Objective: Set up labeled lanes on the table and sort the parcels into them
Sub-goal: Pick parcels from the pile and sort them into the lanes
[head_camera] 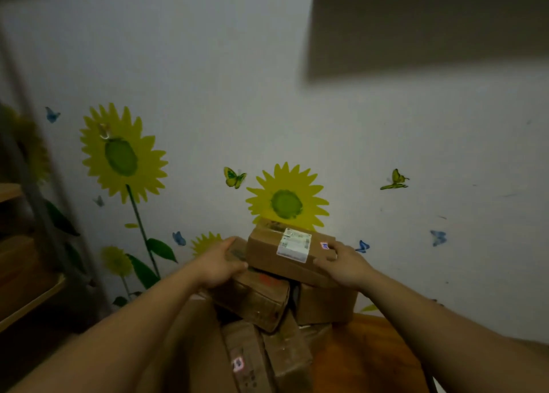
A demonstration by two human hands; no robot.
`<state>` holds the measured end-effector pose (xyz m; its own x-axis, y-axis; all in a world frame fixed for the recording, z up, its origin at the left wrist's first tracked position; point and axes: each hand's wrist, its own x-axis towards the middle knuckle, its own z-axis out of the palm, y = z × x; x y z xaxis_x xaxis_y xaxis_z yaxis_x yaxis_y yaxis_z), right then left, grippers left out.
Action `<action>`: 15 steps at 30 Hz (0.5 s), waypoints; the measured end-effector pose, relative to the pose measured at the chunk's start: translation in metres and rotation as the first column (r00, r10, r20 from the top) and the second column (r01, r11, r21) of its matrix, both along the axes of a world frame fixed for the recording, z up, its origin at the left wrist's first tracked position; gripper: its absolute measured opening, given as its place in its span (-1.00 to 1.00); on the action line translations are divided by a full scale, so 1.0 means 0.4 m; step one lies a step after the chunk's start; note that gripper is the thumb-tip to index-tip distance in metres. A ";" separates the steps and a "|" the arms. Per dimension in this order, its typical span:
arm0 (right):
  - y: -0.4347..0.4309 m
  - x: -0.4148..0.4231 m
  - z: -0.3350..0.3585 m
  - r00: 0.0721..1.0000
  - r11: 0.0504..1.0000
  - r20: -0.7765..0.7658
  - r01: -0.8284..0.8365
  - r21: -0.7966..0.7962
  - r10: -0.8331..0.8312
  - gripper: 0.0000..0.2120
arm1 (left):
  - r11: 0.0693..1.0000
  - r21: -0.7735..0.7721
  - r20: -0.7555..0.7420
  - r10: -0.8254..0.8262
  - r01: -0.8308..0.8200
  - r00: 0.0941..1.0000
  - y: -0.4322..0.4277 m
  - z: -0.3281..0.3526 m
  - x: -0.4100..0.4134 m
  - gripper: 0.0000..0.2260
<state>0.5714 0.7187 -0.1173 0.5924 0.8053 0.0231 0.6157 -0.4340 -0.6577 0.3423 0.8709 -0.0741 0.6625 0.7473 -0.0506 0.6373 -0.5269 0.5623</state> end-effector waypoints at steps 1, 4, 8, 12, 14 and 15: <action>0.021 0.017 -0.009 1.000 1.000 -0.007 -0.001 0.003 0.001 -0.39 | 1.000 -0.012 0.004 -0.001 0.001 1.000 0.024 -0.012 0.037 -0.30; 0.091 0.071 -0.050 0.995 0.998 -0.099 0.002 0.059 0.003 -0.47 | 0.996 -0.069 0.040 0.051 -0.048 0.998 0.097 -0.050 0.142 -0.29; 0.158 0.118 -0.111 0.933 0.987 -0.330 0.161 0.025 -0.144 -0.40 | 0.976 -0.196 0.121 0.121 -0.096 0.985 0.180 -0.119 0.242 -0.28; 0.157 0.127 -0.139 0.880 0.961 -0.436 0.257 0.101 -0.190 -0.47 | 0.966 -0.176 0.206 0.223 -0.189 0.953 0.219 -0.170 0.269 -0.43; 0.144 0.120 -0.138 0.869 0.940 -0.453 0.299 0.161 -0.199 -0.46 | 0.963 -0.202 0.287 0.230 -0.176 0.930 0.215 -0.174 0.259 -0.59; 0.134 0.110 -0.132 0.873 0.930 -0.446 0.311 0.197 -0.197 -0.47 | 0.958 -0.235 0.333 0.239 -0.165 0.912 0.209 -0.174 0.250 -0.64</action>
